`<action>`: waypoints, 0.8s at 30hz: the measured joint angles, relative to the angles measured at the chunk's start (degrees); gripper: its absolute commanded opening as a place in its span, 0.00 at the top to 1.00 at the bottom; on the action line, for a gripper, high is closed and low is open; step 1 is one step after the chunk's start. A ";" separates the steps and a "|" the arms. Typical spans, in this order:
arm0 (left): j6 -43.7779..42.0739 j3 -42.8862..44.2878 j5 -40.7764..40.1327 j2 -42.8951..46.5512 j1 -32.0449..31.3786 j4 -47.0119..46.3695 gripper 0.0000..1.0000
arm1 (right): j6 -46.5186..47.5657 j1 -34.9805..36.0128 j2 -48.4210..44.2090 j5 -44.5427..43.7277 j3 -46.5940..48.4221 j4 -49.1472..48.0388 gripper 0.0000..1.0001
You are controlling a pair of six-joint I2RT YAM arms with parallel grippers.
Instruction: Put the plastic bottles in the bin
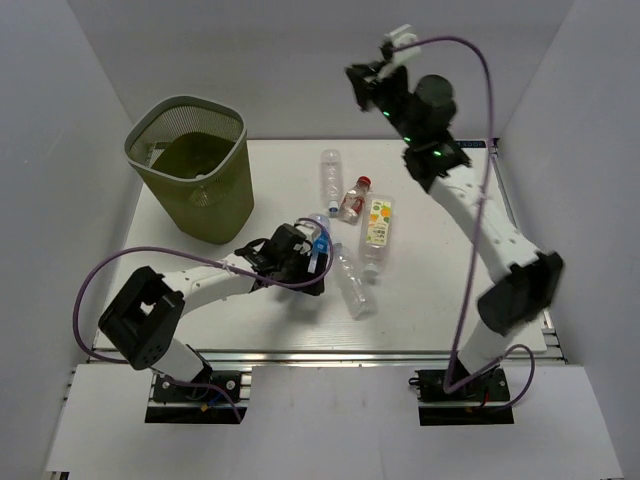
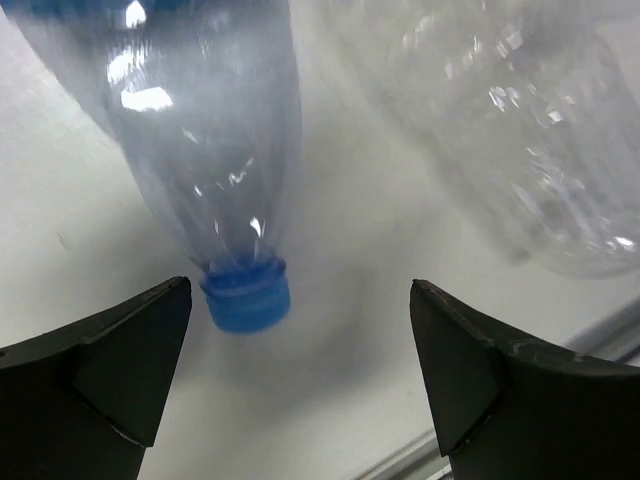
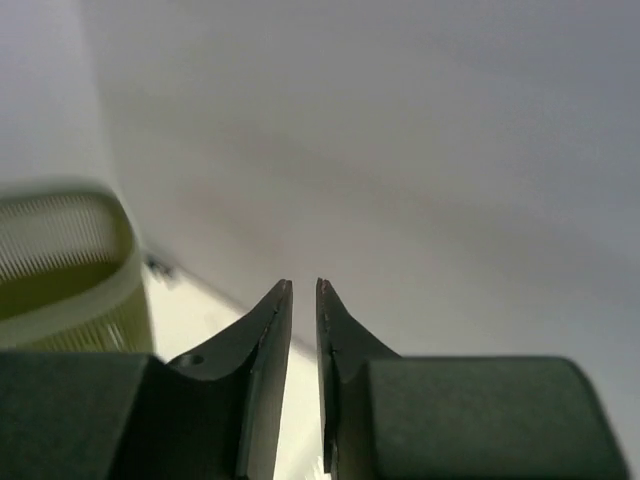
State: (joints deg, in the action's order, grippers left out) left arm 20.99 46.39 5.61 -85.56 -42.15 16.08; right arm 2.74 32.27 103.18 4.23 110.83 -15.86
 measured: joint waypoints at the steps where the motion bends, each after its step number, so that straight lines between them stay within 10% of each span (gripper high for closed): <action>1: -0.09 0.72 -1.77 -0.48 -0.13 -0.26 0.00 | 0.76 -2.32 -4.94 0.15 -5.81 1.86 0.78; 7: -1.68 5.81 -10.60 -1.38 -0.35 -1.25 0.00 | 5.09 -6.71 -26.05 2.49 -38.21 7.91 0.63; 11: -2.84 10.60 -15.65 -6.12 -0.35 -1.27 0.00 | 5.53 -8.55 -30.56 5.60 -49.40 14.27 0.10; 16: -3.21 17.07 -20.87 -16.52 -0.33 0.61 0.00 | 6.99 -10.54 -35.67 8.24 -52.92 23.65 0.13; 19: -3.17 21.92 -23.54 -22.16 -0.17 3.30 0.05 | 8.46 -11.26 -38.64 9.44 -52.89 27.23 0.39; 24: -2.84 24.30 -26.45 -24.00 -0.09 5.07 0.44 | 8.74 -12.13 -40.59 12.68 -52.96 31.74 0.46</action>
State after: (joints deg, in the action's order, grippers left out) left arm 18.15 70.70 -20.84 -109.56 -42.24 21.15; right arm 11.49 20.14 62.59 16.91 57.87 15.88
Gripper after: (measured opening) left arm 0.688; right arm 0.496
